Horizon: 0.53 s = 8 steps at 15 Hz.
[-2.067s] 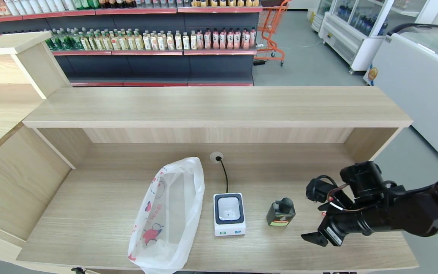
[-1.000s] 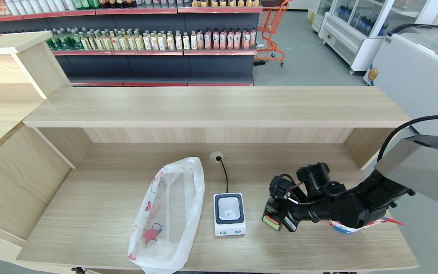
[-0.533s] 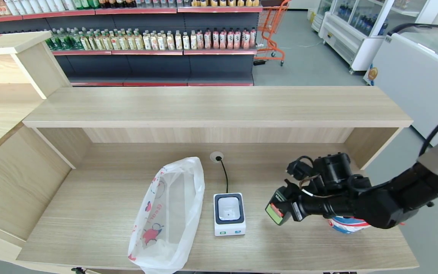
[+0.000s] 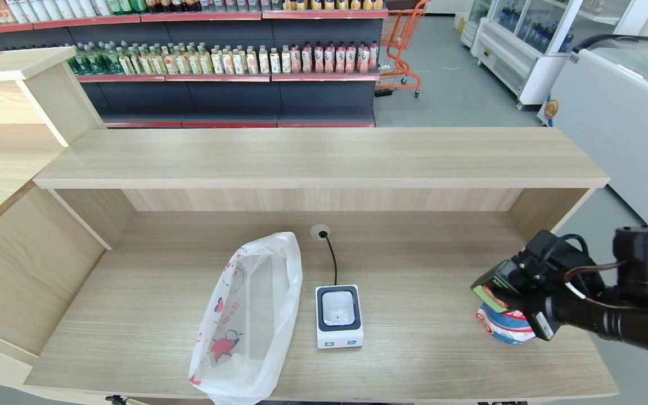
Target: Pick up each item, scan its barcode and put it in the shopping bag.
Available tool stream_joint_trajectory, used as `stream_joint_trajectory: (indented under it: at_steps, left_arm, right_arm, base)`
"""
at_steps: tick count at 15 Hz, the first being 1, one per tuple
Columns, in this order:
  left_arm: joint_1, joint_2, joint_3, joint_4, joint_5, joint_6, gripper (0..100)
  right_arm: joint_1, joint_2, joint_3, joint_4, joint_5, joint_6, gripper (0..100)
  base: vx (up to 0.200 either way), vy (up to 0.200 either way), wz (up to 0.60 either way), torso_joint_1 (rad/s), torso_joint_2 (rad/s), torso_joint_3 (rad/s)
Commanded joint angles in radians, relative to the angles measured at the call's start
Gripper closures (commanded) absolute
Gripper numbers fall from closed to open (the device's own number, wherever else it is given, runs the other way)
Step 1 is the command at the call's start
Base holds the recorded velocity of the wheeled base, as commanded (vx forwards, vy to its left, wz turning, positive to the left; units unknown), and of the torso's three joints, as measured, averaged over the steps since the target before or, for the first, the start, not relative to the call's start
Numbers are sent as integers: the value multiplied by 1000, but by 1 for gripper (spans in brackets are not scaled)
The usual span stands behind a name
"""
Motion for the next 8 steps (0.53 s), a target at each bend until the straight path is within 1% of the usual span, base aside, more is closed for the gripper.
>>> stream_joint_trajectory:
  at_steps: [1,2,4,5,6,8]
  left_arm:
    - [0,0,0,0,0,0,0]
    - [0,0,0,0,0,0,0]
    - [0,0,0,0,0,0,0]
    - [0,0,0,0,0,0,0]
    - [0,0,0,0,0,0,0]
    - [0,0,0,0,0,0,0]
  right_arm:
    - [-54,-104,73,-64,20,-69,100]
    - [-56,-127,75,-93,60,-119,100]
    - [-111,-128,75,-165,134,-336,100]
    - [-131,-118,79,-193,223,-428,100]
    - [-151,-118,79,-199,339,-528,100]
    - [-208,-130,70,-200,586,-775,100]
  base:
    - [0,0,0,0,0,0]
    - [0,0,0,0,0,0]
    - [0,0,0,0,0,0]
    - [0,0,0,0,0,0]
    - [0,0,0,0,0,0]
    - [0,0,0,0,0,0]
